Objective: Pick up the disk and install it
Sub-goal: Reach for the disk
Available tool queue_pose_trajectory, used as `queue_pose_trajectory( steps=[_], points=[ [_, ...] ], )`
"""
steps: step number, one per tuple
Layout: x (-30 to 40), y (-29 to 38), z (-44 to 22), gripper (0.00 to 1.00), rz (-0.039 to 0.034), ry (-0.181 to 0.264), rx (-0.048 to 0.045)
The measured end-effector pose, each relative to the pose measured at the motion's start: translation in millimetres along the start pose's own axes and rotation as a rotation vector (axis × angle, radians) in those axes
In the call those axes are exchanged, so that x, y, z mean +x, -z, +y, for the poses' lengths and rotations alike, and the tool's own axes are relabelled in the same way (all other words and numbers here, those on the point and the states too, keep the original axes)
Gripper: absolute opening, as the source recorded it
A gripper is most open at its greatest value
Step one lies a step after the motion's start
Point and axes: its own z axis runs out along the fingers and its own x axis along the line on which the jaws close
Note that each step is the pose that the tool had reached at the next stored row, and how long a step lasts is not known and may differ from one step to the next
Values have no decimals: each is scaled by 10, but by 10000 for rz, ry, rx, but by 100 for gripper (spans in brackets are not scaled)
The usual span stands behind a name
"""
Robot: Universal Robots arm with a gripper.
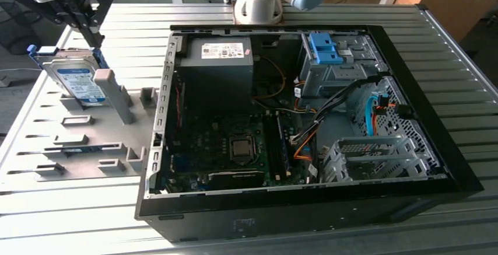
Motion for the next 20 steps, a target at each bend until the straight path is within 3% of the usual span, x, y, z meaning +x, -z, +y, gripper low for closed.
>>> queue_pose_trajectory(
  steps=[8,20],
  points=[
    [110,-6,120,11,0,-1,0],
    [638,-28,179,11,0,0,-1]
  ],
)
